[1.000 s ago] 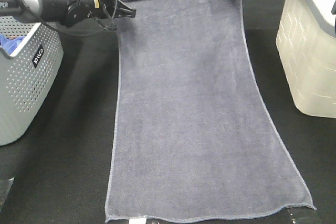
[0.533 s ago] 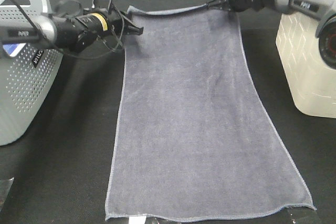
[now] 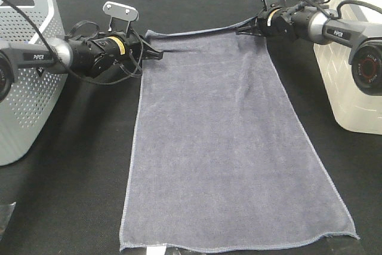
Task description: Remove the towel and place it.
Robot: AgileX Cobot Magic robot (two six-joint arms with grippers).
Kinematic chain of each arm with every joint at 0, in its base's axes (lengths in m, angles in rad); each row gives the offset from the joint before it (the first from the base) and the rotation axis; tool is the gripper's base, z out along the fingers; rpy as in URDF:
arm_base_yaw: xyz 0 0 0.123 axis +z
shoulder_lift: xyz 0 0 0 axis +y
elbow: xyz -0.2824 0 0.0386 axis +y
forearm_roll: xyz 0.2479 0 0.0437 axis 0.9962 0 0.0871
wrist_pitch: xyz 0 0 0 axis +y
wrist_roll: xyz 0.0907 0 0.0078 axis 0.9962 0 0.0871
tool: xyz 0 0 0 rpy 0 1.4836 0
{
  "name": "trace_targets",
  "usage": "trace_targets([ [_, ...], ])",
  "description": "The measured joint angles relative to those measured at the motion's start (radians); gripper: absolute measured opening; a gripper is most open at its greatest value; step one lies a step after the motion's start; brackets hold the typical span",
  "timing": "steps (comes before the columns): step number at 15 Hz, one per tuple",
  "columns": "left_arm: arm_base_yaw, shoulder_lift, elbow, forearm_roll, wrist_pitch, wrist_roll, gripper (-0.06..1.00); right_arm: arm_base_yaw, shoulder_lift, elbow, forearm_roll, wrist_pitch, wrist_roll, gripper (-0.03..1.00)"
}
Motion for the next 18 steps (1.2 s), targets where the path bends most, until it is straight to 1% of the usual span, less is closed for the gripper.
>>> trace_targets([
  [1,0.000,0.001,0.000,0.000,0.001,0.000,0.10,0.000,0.000,0.000,0.000,-0.006,0.000,0.34],
  [2,0.000,0.001,0.000,-0.001,-0.001,0.000,0.22,0.000,0.000,0.000,0.000,-0.011,0.000,0.46],
  [3,0.000,-0.001,0.000,-0.001,-0.008,0.000,0.40,0.000,0.000,0.000,0.000,-0.011,0.000,0.55],
  [4,0.000,-0.001,0.000,-0.001,-0.008,0.000,0.40,0.000,0.000,0.000,0.000,-0.011,0.000,0.55],
  [5,0.000,-0.004,0.000,-0.001,-0.027,0.000,0.56,0.000,0.000,0.000,0.000,-0.011,0.000,0.63],
  [6,0.000,-0.014,0.000,-0.009,-0.083,0.000,0.69,0.000,0.000,0.000,0.002,-0.010,0.000,0.66],
  [8,0.000,-0.031,0.000,-0.066,-0.130,0.000,0.72,0.000,-0.011,0.000,0.020,0.020,0.002,0.68],
  [9,0.000,-0.034,-0.001,-0.120,-0.133,0.000,0.73,0.000,-0.022,0.000,0.022,0.023,0.008,0.68],
  [10,0.000,-0.034,-0.001,-0.175,-0.125,0.000,0.73,0.000,-0.037,0.000,0.023,0.023,0.013,0.68],
  [11,0.000,-0.034,-0.001,-0.232,-0.093,0.000,0.72,0.000,-0.048,0.000,0.026,0.024,0.018,0.68],
  [12,0.000,-0.034,-0.001,-0.266,-0.058,0.000,0.71,0.000,-0.057,0.000,0.026,0.030,0.024,0.68],
  [14,0.001,-0.034,-0.001,-0.287,-0.020,-0.001,0.70,0.000,-0.066,-0.001,0.026,0.042,0.026,0.67],
  [16,0.002,-0.034,-0.001,-0.290,0.010,-0.002,0.69,0.000,-0.070,-0.005,0.026,0.062,0.026,0.67],
  [17,0.002,-0.034,-0.001,-0.290,0.043,-0.002,0.69,0.000,-0.071,-0.006,0.025,0.080,0.026,0.68],
  [18,0.002,-0.034,-0.001,-0.290,0.062,-0.001,0.69,0.000,-0.071,-0.006,0.025,0.093,0.026,0.70],
])
